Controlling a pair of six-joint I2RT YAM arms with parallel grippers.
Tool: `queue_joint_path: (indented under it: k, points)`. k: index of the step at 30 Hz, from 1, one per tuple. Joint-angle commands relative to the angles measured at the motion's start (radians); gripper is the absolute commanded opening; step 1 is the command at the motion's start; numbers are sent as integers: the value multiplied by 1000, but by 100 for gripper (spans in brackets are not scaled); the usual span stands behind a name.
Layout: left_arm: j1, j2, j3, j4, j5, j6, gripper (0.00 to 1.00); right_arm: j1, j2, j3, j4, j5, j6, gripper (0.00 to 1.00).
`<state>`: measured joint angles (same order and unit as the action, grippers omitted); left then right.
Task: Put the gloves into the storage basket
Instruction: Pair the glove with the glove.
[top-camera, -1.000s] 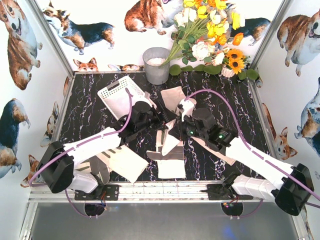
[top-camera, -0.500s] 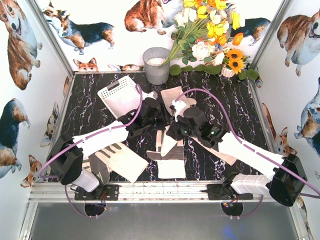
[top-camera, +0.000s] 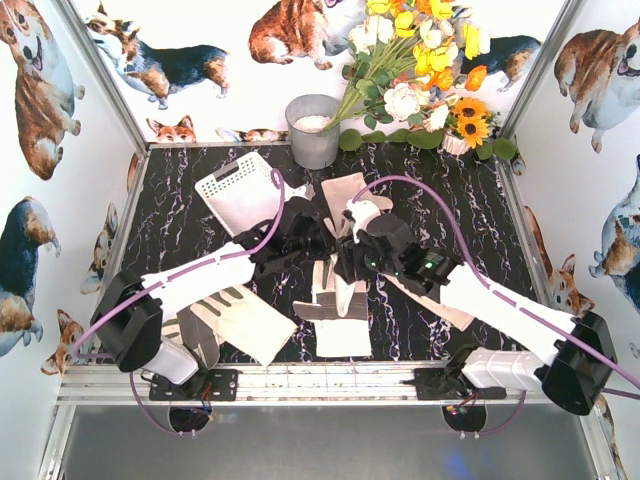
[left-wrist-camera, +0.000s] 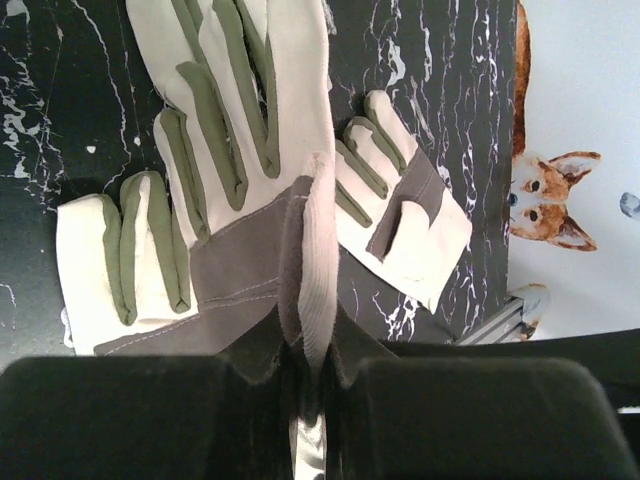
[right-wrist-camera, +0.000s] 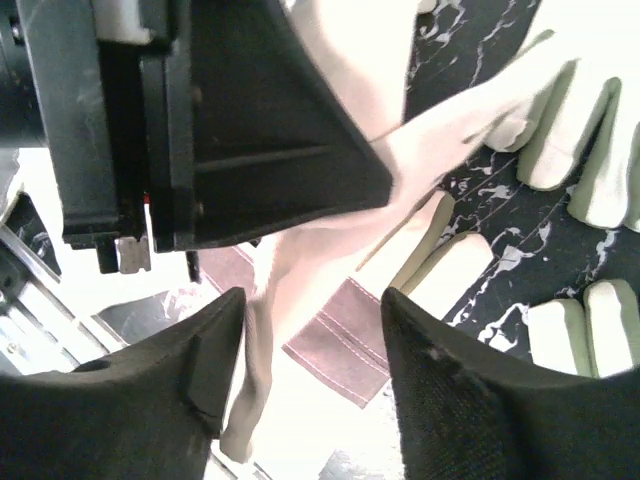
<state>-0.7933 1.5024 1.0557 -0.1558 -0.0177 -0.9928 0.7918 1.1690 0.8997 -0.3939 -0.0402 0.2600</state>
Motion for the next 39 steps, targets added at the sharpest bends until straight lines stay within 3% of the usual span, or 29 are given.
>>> queue_joint_path:
  k: [1,3,6,13,18,25,33,39]
  points:
    - [9,-54,-4,7,-38,21,0,1,-87,90,-27,75,11,69]
    - [29,-71,-22,45,-9,10,0,-1,-108,98,-30,88,36,80]
    - [63,-105,-63,130,35,-7,0,-27,-136,94,-2,67,99,88]
    - [131,-226,-170,367,131,-48,0,-249,-159,-38,244,-258,417,89]
    - [172,-314,-236,587,178,-170,0,-319,-143,-154,590,-423,675,91]
    - [183,-317,-215,739,234,-277,0,-319,-107,-258,976,-452,881,92]
    - [184,-329,-204,788,259,-307,0,-319,-58,-286,1178,-478,963,93]
    - [183,-315,-235,960,292,-406,0,-319,18,-290,1287,-498,1002,93]
